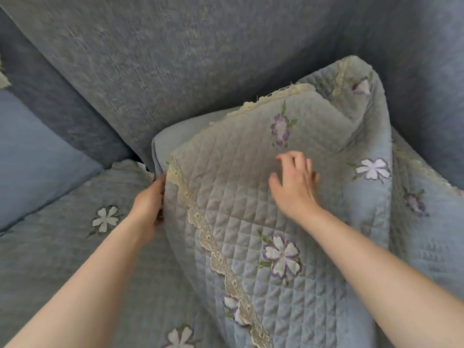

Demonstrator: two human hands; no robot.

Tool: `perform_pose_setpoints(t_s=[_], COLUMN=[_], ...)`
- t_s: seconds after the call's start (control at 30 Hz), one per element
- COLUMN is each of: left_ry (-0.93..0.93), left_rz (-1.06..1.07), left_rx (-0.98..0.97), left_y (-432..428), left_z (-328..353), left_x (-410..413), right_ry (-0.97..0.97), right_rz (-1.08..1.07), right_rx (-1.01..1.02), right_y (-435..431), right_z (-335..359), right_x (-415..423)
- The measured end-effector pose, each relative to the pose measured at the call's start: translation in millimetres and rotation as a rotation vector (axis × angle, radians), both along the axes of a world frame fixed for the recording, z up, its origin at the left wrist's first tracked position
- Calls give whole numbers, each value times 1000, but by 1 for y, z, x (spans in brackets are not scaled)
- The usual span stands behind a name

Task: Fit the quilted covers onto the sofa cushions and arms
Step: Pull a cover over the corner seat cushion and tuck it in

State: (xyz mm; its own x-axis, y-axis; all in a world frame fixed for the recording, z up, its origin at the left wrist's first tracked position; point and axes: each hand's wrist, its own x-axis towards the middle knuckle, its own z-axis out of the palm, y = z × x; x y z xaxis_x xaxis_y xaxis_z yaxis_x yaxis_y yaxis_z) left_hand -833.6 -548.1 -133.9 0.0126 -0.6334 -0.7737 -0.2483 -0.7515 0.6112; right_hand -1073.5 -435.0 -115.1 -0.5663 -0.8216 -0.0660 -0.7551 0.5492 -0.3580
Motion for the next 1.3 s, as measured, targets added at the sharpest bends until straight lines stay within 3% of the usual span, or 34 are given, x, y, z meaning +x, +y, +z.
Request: perform_pose_setpoints(t_s=[0.17, 0.27, 0.4, 0.63, 0.73, 0.83, 0.93, 1.0, 1.2, 1.3], left_ry=[-161, -59, 164, 54, 172, 327, 545, 625, 654, 705], left_rz=[-580, -843, -916, -1181, -1086, -816, -455, -327, -283, -112], left_rx=[-77, -163, -298, -54, 211, 305, 231, 197, 95, -20], left_y=[-10, -8, 3, 19, 16, 6, -10, -15, -27, -31], left_z=[22, 40, 54, 59, 60, 60, 53, 49, 37, 31], left_x=[18, 2, -27, -47, -47, -34, -15, -7, -2, 9], right_ry=[-134, -157, -107, 227, 295, 208, -77, -218, -148, -305], right_rz=[141, 273, 456, 649, 707, 697, 635, 602, 640, 581], right_rx=[-289, -99, 270, 524, 686, 866, 935, 913, 1047, 846], right_y=[-110, -141, -132, -94, -92, -100, -110, -119, -149, -168], right_z=[31, 38, 44, 58, 70, 83, 97, 100, 84, 89], right_x=[39, 49, 45, 27, 21, 18, 11, 7, 21, 25])
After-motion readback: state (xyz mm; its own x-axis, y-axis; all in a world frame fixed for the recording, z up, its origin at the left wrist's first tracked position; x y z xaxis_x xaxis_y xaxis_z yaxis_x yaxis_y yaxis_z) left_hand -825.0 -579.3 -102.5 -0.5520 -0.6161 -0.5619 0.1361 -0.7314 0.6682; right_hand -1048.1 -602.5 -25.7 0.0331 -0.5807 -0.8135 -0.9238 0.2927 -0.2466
